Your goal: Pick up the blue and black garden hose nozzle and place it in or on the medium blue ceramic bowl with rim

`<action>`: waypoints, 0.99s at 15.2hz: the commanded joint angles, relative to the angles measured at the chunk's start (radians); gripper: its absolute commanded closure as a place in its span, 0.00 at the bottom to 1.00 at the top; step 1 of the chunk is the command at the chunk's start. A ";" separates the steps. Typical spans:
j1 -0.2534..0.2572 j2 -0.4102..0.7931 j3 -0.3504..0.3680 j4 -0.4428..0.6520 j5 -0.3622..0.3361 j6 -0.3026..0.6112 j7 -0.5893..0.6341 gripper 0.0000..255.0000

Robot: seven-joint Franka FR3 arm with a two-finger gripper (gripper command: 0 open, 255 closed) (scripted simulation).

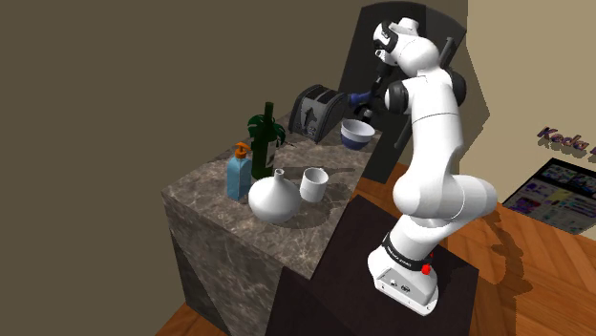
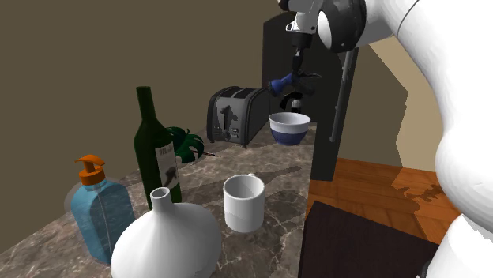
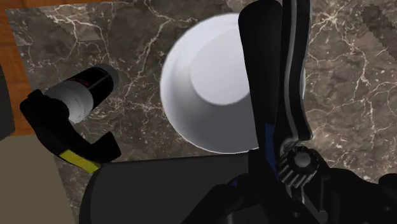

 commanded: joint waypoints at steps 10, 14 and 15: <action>0.069 -0.046 -0.013 -0.244 -0.002 0.176 -0.054 1.00; 0.082 -0.045 -0.011 -0.299 0.002 0.227 -0.068 1.00; 0.084 -0.044 -0.011 -0.311 0.004 0.239 -0.071 1.00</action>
